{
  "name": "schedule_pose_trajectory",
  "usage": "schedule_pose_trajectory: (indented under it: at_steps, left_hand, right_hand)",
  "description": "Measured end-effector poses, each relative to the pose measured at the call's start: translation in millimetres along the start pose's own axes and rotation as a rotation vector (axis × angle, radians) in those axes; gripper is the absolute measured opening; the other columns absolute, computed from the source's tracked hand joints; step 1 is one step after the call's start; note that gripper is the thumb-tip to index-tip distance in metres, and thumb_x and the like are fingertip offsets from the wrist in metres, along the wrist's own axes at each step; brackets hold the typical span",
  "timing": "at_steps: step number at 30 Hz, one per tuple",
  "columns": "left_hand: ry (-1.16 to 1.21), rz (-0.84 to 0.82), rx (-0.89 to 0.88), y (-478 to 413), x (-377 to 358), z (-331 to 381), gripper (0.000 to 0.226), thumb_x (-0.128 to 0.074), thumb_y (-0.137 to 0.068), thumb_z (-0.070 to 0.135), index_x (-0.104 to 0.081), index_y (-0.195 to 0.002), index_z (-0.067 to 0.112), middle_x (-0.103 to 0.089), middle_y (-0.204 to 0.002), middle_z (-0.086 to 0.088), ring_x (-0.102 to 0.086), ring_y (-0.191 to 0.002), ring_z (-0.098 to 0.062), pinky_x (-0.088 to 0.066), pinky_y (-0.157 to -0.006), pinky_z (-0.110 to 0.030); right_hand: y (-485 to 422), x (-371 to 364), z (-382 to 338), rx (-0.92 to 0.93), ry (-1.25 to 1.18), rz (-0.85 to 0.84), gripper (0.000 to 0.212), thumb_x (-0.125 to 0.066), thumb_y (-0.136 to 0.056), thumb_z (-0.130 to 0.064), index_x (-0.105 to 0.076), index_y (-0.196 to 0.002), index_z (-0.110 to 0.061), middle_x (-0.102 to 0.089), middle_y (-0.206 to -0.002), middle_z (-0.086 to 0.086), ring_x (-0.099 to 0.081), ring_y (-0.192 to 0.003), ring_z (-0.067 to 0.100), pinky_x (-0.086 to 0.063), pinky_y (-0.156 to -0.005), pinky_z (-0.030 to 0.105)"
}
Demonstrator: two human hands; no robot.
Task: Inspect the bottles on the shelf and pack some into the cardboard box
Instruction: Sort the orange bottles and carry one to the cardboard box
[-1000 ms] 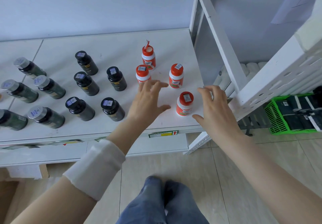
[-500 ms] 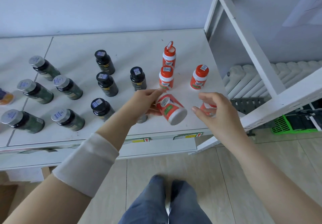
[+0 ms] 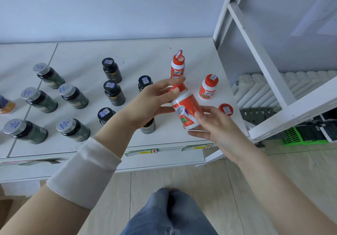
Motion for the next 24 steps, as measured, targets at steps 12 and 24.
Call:
schedule_pose_trajectory:
  at_steps: [12,24]
  left_hand:
    - [0.171,0.076,-0.162,22,-5,1,0.044,-0.057,-0.084,0.012,-0.049,-0.127,0.006,-0.058,-0.124,-0.009,-0.06,-0.108,-0.019,-0.053,-0.084,-0.028]
    - [0.195,0.024,-0.102,27,-1,-11,0.035,-0.061,-0.084,0.01,-0.053,-0.118,0.018,-0.062,-0.116,-0.003,-0.062,-0.104,-0.016,-0.055,-0.085,-0.032]
  right_hand:
    - [18,11,-10,0.259,-0.15,0.141,0.056,-0.069,-0.067,-0.025,-0.048,-0.119,-0.018,-0.056,-0.118,0.008,-0.064,-0.103,0.017,-0.055,-0.076,0.025]
    - [22,12,-11,0.329,-0.004,0.154,0.036,-0.071,-0.074,-0.013,-0.052,-0.103,-0.02,-0.056,-0.114,0.01,-0.066,-0.088,0.01,-0.054,-0.068,0.02]
Point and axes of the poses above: each hand's wrist, its own y-axis away from the middle knuckle, its own x-axis out of the back of the hand, z = x × y, the point moved 10 cm from there along -y, towards the middle knuckle
